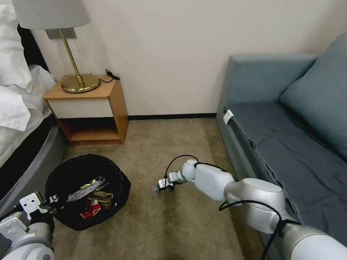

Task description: Pick up the trash bin, then pick up the garbage on the floor and place it into the trash bin.

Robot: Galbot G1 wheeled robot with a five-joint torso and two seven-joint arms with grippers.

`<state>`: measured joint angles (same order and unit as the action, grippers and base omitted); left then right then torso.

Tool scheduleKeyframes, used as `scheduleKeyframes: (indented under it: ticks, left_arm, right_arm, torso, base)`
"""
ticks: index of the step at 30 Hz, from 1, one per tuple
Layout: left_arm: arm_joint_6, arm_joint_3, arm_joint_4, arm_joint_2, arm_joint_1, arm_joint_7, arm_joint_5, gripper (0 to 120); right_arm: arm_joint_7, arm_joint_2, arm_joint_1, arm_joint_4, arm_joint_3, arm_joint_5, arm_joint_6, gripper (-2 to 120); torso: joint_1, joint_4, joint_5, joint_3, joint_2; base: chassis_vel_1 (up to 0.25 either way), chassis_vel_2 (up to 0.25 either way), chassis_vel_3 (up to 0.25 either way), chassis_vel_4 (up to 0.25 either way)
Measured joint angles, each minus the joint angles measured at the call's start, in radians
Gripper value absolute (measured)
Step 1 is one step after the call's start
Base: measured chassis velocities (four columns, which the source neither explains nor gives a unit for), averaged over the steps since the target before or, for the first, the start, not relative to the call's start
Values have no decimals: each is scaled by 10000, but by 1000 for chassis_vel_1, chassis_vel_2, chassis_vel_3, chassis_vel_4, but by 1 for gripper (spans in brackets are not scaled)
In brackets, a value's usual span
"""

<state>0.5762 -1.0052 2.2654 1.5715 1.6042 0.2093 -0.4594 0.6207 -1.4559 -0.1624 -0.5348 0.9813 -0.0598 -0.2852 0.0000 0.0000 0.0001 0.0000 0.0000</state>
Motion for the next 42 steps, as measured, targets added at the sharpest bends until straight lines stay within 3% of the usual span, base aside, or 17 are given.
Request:
scheduleKeyframes:
  ticks: [19,23,27,33,42]
  left_arm:
    - [45,85,-122,-91,22,63,-26,3]
    - [47,150,-255,-128,-55,66,-28,3]
    - [64,230,-314,-127,-133,70,-28,3]
    - [92,416,-369,-82,-216,84,-21,3]
    - [163,582,-452,-4,-343,115,-37,3]
  right_arm:
    - [-613,2801,331,-4418,-1952,-2144,-118,17]
    - [-1404,3962,225,-6825,-2397,-3683,429,17]
    - [-1936,4305,153,-8127,-2528,-4360,815,17]
    - [-3415,4365,19,-10147,-2354,-5696,1531,17]
    - [-5353,3038,-372,-11395,-2009,-7099,2461,17]
  torso:
    - [0,2,0,0,0]
    - [0,-7,1,0,0]
    - [0,-3,-1,-1,0]
    - [-1,-1,-1,-1,0]
    - [0,2,-3,-1,0]
  base:
    - [0,0,0,0]
    - [0,0,0,0]
    - [0,0,0,0]
    - [0,0,0,0]
    - [0,0,0,0]
